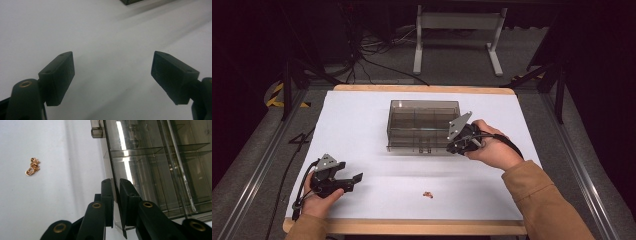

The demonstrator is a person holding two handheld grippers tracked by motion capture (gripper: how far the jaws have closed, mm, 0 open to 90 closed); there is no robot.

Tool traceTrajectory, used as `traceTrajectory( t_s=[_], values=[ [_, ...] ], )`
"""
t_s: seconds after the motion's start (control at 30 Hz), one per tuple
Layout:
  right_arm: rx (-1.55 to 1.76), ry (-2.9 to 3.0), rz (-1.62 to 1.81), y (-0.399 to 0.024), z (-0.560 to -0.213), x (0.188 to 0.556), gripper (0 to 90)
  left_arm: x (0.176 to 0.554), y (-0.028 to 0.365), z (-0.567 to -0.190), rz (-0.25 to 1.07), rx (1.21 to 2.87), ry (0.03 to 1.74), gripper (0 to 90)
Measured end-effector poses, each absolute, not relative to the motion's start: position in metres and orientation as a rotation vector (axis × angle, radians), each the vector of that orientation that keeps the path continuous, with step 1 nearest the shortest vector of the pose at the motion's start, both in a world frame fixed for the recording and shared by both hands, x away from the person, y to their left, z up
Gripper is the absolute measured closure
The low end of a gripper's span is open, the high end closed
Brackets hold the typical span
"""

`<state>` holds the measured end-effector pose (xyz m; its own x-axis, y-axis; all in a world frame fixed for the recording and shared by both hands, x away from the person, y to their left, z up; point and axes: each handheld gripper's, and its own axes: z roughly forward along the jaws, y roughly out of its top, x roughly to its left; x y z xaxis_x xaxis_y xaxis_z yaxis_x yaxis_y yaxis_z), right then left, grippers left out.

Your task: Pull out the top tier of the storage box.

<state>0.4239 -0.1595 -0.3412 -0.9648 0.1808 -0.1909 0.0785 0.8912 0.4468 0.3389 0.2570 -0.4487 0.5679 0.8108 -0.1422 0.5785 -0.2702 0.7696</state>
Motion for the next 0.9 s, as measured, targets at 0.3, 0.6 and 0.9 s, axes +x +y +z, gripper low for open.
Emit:
traceTrajectory(
  t_s=[0.3,0.6,0.9],
  values=[
    [0.164,2.875,0.606,-0.154,-0.338,0.414,84.4,0.339,0.256,-0.449,0.354,1.974,1.112,19.5],
    [0.119,2.871,0.577,-0.15,-0.337,0.406,85.2,0.339,0.257,-0.448,0.356,1.975,1.109,19.5],
    [0.098,2.869,0.572,-0.154,-0.337,0.399,84.9,0.34,0.256,-0.448,0.356,1.972,1.109,19.5]
  ],
)
